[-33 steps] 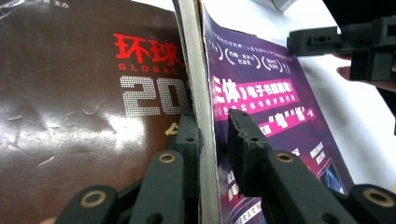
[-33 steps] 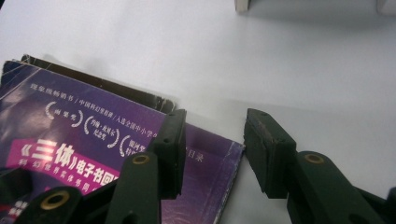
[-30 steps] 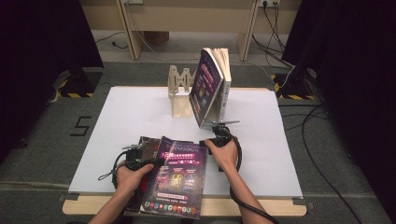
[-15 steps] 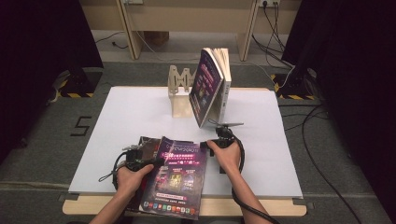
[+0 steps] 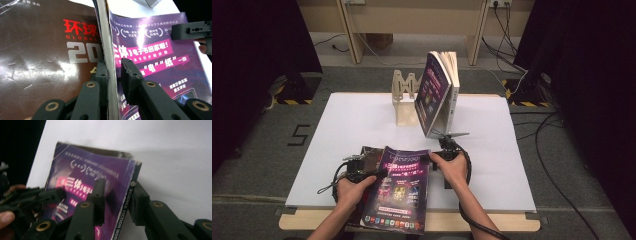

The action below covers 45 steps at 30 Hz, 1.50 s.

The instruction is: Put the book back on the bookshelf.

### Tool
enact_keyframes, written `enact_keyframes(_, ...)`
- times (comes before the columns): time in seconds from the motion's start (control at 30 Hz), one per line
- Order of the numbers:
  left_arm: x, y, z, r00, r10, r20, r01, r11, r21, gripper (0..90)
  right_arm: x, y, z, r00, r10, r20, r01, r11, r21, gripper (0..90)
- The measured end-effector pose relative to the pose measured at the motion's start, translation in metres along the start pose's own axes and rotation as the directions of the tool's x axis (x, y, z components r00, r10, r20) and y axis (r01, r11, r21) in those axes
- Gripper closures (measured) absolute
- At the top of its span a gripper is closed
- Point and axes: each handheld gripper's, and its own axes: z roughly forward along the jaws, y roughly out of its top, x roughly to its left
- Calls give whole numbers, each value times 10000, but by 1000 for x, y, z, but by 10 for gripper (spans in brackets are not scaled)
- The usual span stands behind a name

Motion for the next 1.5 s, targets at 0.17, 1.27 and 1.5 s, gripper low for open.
enact_keyframes(0.17, 0, 0, 0, 10000, 82, 8, -82, 10000, -48, 737, 7, 3, -1, 10000, -54, -21, 54, 10000, -54, 786)
enact_keyframes(1.27, 0, 10, -13, 9973, 562, -468, -590, 9964, -606, 418, 47, 11, -47, 9950, -964, 255, 996, 9708, -2182, 844)
enact_keyframes(1.5, 1, 9, -12, 9969, 586, -516, -616, 9964, -584, 412, 52, 12, -57, 9926, -1139, 429, 1211, 9593, -2552, 844)
